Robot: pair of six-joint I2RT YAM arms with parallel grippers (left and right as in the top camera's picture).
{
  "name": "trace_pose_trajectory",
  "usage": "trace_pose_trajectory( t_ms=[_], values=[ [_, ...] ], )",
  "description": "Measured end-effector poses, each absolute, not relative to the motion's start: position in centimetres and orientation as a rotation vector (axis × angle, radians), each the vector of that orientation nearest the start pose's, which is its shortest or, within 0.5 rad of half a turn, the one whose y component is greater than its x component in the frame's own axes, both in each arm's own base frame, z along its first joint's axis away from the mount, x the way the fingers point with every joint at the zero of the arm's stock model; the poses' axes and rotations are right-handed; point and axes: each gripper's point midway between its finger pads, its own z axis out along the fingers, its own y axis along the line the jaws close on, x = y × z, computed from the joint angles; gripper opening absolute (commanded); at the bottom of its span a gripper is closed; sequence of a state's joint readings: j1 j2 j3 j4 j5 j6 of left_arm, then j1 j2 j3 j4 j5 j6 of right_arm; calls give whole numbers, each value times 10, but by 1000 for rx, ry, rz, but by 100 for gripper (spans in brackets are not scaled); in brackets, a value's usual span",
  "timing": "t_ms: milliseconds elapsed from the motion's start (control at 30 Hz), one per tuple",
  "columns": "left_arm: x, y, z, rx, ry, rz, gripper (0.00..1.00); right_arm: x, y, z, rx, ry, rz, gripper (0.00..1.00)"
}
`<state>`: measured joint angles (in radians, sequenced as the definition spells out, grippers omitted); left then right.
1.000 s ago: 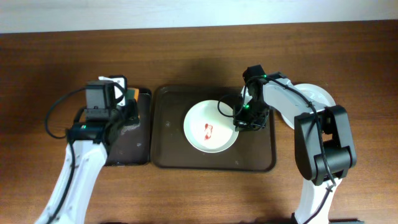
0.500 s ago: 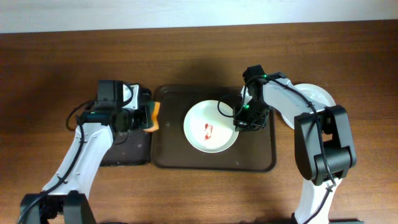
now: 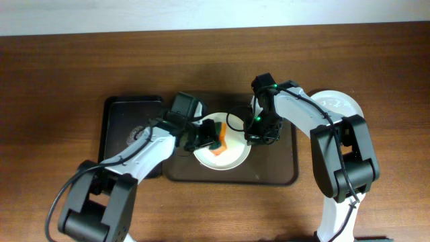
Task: Clean dirty plates on tray and stack at the side
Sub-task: 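Grasp the last plate with the right gripper and scrub it with the sponge, then carry the last plate with the right gripper onto the side stack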
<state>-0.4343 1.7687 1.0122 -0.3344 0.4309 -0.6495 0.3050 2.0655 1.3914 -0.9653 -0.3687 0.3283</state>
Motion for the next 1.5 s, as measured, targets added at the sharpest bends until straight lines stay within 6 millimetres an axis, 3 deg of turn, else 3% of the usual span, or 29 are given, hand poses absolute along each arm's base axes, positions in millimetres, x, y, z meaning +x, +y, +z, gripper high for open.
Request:
trace_pose_trajectory(
  t_ms=[133, 233, 433, 533, 667, 733, 833, 900, 1033, 1133, 1200, 1267, 1433, 1500],
  values=[
    [322, -251, 32, -123, 2843, -899, 0, 323, 167, 6, 60, 3275, 545, 4],
    [318, -252, 19, -127, 2880, -843, 0, 323, 167, 6, 60, 3275, 545, 4],
    [325, -218, 8, -210, 2908, -542, 0, 322, 166, 6, 61, 3279, 544, 4],
    [334, -198, 11, -196, 2882, -456, 0, 322, 166, 6, 62, 3279, 543, 4],
    [344, -176, 26, -170, 2821, -352, 0, 322, 166, 6, 61, 3279, 543, 4],
    [344, -174, 48, -119, 2773, -359, 0, 322, 166, 6, 61, 3279, 543, 4],
    [347, -167, 99, -30, 2644, -369, 0, 322, 166, 6, 62, 3279, 543, 4],
    [348, -144, 121, -53, 2597, -315, 0, 322, 165, 5, 59, 3279, 528, 4],
    [346, -74, 112, -226, 2653, -140, 0, 327, 158, 9, 35, 3263, 413, 4],
    [348, -25, 108, -369, 2652, -54, 0, 342, 141, 42, 15, 3143, 263, 4],
    [346, -5, 102, -385, 2666, -5, 0, 352, 130, 82, 2, 3019, 187, 4],
    [346, 4, 91, -345, 2703, 32, 0, 356, 121, 107, -17, 2945, 132, 4],
    [345, 5, 41, -181, 2846, 89, 0, 359, 94, 125, -58, 2869, -81, 4],
    [347, 5, 26, -154, 2875, 96, 0, 361, 80, 141, -63, 2798, -228, 4]
  ],
)
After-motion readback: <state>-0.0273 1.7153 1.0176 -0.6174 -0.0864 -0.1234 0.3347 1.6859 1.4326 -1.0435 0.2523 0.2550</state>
